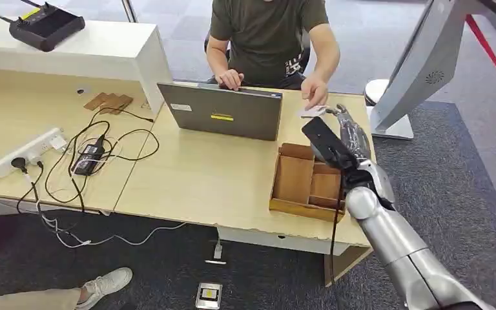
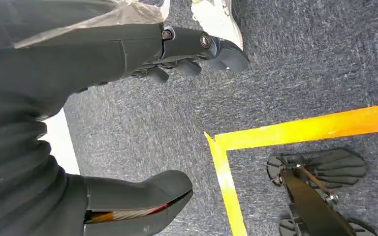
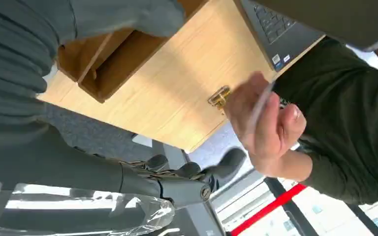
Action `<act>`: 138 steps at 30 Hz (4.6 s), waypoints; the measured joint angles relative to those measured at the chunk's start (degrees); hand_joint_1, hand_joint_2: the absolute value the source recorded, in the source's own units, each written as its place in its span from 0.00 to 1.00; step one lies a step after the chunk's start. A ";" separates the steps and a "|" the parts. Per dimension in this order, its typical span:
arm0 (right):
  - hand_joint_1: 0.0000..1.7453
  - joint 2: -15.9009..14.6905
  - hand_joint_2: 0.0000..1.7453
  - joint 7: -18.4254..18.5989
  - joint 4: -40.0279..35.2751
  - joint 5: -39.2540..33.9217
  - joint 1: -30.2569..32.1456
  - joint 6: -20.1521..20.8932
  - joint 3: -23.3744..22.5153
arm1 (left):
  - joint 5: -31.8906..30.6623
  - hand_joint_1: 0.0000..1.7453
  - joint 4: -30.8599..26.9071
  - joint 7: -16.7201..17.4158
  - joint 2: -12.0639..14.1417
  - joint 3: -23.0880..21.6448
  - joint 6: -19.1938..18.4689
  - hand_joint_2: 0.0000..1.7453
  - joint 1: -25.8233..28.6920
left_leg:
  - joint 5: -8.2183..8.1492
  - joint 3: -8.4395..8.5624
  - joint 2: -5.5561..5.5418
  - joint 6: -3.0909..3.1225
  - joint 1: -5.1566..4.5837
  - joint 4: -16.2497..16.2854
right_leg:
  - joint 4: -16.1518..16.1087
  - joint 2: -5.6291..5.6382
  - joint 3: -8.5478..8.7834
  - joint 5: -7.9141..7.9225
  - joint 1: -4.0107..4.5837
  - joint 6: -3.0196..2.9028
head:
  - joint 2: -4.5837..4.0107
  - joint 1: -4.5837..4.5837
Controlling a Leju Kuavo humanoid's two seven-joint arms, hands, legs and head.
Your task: Pass the card to the sensor for recognition and then transmit it.
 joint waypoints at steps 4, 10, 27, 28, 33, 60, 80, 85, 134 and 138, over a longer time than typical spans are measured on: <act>0.00 -1.03 1.00 0.04 -1.97 2.48 1.04 -3.02 -0.40 | 0.28 0.00 0.00 -0.35 0.02 -0.33 0.15 1.00 0.05 | 0.00 0.00 0.00 0.00 0.00 0.01 | 0.00 0.00 0.00 0.00 0.00 0.00 | 0.00 0.00; 0.00 -4.33 1.00 2.84 -14.50 10.47 7.27 -1.34 -1.90 | 1.35 0.00 0.00 -2.19 0.11 -0.35 0.46 1.00 0.96 | -0.06 0.03 0.00 0.02 0.00 0.01 | -0.03 0.00 -0.01 -0.02 0.00 0.00 | 0.00 0.00; 0.00 -9.07 1.00 0.00 -39.89 20.66 31.12 7.15 -3.74 | 5.51 0.00 0.02 -6.01 0.79 -0.26 1.64 1.00 4.37 | -0.17 0.03 0.00 0.00 0.01 -0.04 | -0.04 0.03 0.05 -0.10 0.01 -0.01 | 0.00 0.02; 0.00 -8.86 1.00 0.00 -39.65 21.77 31.24 7.91 -3.61 | 5.73 0.00 0.02 -6.12 0.79 -0.26 1.66 1.00 4.47 | -0.17 0.03 0.00 0.00 0.01 -0.04 | -0.04 0.03 0.05 -0.10 0.01 -0.01 | 0.00 0.02; 0.00 -7.32 1.00 0.57 -35.09 25.42 30.93 8.89 -2.01 | 6.25 0.00 0.02 -5.97 0.76 -0.26 2.01 1.00 4.72 | -0.16 0.04 0.00 0.00 0.01 -0.04 | -0.03 0.02 0.08 -0.09 0.01 -0.01 | 0.00 0.02; 0.00 -1.36 1.00 6.54 -4.48 30.45 21.99 -1.88 0.98 | 8.09 0.00 0.02 -5.22 0.68 -0.26 2.69 1.00 4.94 | -0.16 0.04 0.00 0.00 0.01 -0.03 | -0.03 0.01 0.06 -0.09 0.01 -0.01 | 0.00 0.00; 0.00 -1.68 1.00 7.41 -2.80 29.77 21.13 -5.21 0.55 | 9.03 0.00 0.02 -4.90 0.74 -0.26 3.28 1.00 4.98 | -0.15 0.06 0.00 0.00 0.01 -0.03 | -0.03 0.01 0.07 -0.09 0.01 -0.01 | 0.00 0.00; 0.00 -1.75 1.00 7.41 -2.80 29.53 21.13 -5.97 0.61 | 9.07 0.00 0.02 -4.90 0.74 -0.26 3.37 1.00 4.98 | -0.15 0.06 0.00 0.00 0.01 -0.03 | -0.03 0.01 0.07 -0.09 0.01 -0.01 | 0.00 0.02; 0.91 -2.43 1.00 8.72 -4.24 29.77 21.24 -6.47 0.46 | 10.40 0.00 0.04 -4.87 0.74 -0.26 3.74 1.00 5.04 | -0.16 0.05 0.00 0.00 0.01 -0.03 | -0.03 0.01 0.06 -0.09 0.01 -0.01 | 0.00 0.02; 0.89 -1.97 1.00 8.22 -4.77 30.67 21.45 -5.86 0.06 | 10.60 0.00 0.04 -4.98 0.74 -0.26 3.74 1.00 5.05 | -0.16 0.05 0.01 0.00 0.01 -0.03 | -0.03 0.01 0.06 -0.09 0.01 -0.01 | 0.00 0.00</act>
